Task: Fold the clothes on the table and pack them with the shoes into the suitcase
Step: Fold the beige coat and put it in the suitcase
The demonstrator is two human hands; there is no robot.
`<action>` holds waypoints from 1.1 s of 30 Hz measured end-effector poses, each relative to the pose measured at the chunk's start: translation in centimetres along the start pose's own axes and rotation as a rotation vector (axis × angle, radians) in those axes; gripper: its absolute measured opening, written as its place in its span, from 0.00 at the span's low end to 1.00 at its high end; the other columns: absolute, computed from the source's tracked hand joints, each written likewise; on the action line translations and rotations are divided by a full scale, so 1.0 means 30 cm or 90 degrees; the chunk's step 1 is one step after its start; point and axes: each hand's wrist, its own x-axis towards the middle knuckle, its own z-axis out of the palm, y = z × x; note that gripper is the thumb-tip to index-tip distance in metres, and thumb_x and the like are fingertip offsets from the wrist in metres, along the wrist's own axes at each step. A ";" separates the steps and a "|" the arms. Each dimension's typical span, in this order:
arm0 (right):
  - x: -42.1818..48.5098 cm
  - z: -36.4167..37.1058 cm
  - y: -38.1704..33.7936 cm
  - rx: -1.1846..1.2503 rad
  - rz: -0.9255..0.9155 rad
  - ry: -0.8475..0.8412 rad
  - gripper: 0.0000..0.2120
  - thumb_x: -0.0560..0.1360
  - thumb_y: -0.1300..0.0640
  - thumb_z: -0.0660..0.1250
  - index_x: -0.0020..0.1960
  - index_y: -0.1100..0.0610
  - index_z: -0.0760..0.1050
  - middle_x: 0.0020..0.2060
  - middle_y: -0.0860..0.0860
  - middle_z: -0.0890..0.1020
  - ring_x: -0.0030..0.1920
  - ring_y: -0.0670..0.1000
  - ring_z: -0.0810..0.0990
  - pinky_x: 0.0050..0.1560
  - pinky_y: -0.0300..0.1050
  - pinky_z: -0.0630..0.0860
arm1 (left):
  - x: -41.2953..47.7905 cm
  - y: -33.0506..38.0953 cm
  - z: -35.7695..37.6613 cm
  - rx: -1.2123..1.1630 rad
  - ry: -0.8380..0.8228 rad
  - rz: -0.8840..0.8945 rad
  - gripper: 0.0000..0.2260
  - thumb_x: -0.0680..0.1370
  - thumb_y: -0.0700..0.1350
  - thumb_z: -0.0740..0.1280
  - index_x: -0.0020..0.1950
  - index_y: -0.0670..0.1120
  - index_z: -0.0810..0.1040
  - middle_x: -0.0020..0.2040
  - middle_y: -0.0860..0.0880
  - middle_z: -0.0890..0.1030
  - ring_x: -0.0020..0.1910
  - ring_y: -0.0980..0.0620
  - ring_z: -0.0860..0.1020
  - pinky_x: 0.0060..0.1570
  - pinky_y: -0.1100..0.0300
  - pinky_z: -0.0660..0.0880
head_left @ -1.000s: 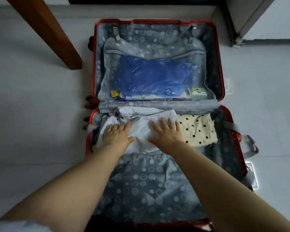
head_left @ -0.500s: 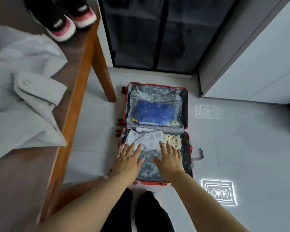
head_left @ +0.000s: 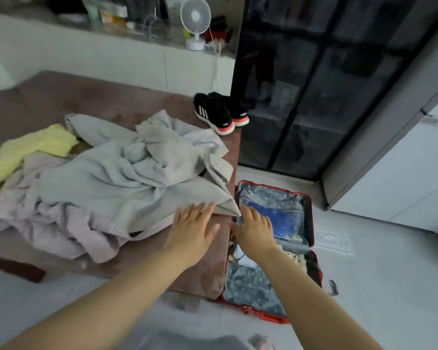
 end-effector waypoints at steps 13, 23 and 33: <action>0.035 0.090 -0.441 0.041 -0.087 -0.038 0.25 0.79 0.45 0.55 0.73 0.52 0.56 0.72 0.53 0.63 0.71 0.56 0.62 0.71 0.50 0.54 | -0.158 -0.468 -0.107 0.003 0.019 -0.157 0.26 0.81 0.56 0.49 0.76 0.49 0.46 0.76 0.47 0.56 0.75 0.48 0.54 0.73 0.47 0.47; 0.203 0.110 -0.582 0.052 -0.199 -0.095 0.26 0.79 0.47 0.57 0.74 0.55 0.55 0.72 0.55 0.62 0.71 0.58 0.61 0.71 0.51 0.55 | -0.111 -0.664 -0.163 0.028 0.031 -0.267 0.27 0.81 0.54 0.51 0.76 0.49 0.47 0.75 0.46 0.56 0.75 0.46 0.53 0.73 0.48 0.45; 0.385 0.151 -0.776 0.023 -0.162 -0.032 0.27 0.77 0.51 0.61 0.74 0.50 0.57 0.75 0.52 0.56 0.75 0.56 0.52 0.73 0.51 0.49 | 0.019 -0.951 -0.257 0.036 0.076 -0.164 0.27 0.80 0.51 0.56 0.76 0.48 0.49 0.75 0.47 0.56 0.75 0.48 0.53 0.73 0.51 0.47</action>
